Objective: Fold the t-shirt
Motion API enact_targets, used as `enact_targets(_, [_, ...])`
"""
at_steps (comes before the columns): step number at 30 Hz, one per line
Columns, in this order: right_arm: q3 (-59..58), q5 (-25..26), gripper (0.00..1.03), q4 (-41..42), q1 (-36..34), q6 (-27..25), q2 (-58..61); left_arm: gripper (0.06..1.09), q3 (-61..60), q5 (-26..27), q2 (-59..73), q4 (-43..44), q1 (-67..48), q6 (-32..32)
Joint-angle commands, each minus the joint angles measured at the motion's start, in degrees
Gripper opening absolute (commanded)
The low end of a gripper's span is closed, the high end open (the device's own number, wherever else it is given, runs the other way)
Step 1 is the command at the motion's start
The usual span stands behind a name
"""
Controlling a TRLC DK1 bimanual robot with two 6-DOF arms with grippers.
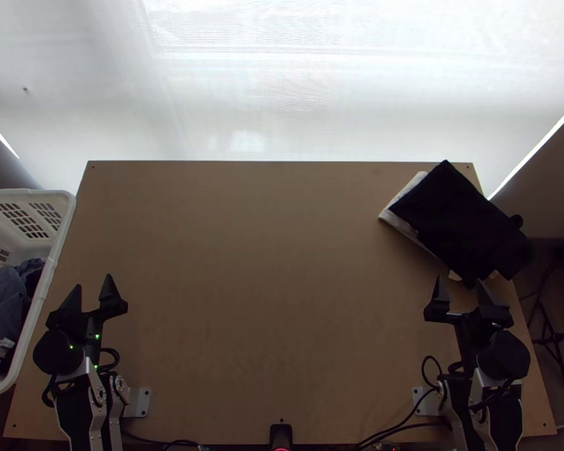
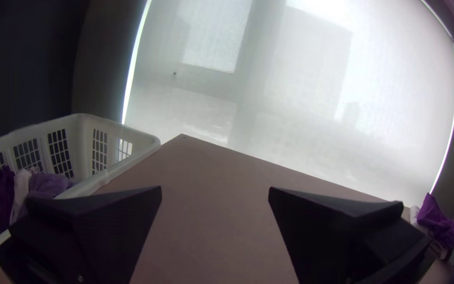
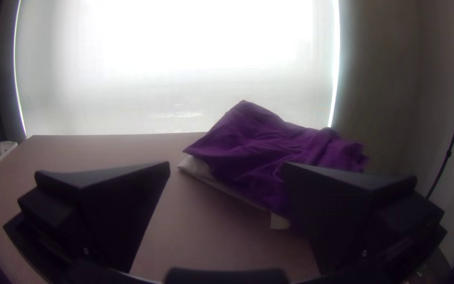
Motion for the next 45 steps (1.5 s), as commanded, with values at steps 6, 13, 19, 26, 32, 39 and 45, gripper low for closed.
enact_targets(6, [0.01,0.09,0.99,-0.03,0.00,0.00,0.01,1.05,0.03,0.00,0.01,0.02,-0.51,-0.10])
enact_targets(13, [0.01,0.01,0.99,-0.03,3.96,0.44,0.01,1.05,0.03,0.09,0.01,0.10,-2.62,-2.21])
enact_targets(19, [0.10,-0.08,0.99,0.06,6.77,0.97,0.01,1.05,-0.05,0.09,0.01,0.10,-9.39,-2.21])
enact_targets(26, [1.60,0.01,0.99,-7.41,6.95,0.88,-0.17,1.05,0.56,-0.79,0.01,2.39,-13.52,-2.03])
enact_targets(32, [4.50,0.45,0.99,-2.75,5.45,0.44,2.47,1.05,9.00,-1.58,4.67,0.81,-12.91,-1.77])
enact_targets(39, [29.11,0.36,0.99,-8.73,-2.11,-1.40,39.30,1.05,39.41,-11.60,40.09,-11.23,-1.30,-2.03])
enact_targets(45, [45.54,-6.67,0.99,-18.48,-2.11,7.91,53.62,1.05,66.04,-11.34,66.54,-23.36,22.78,0.34])
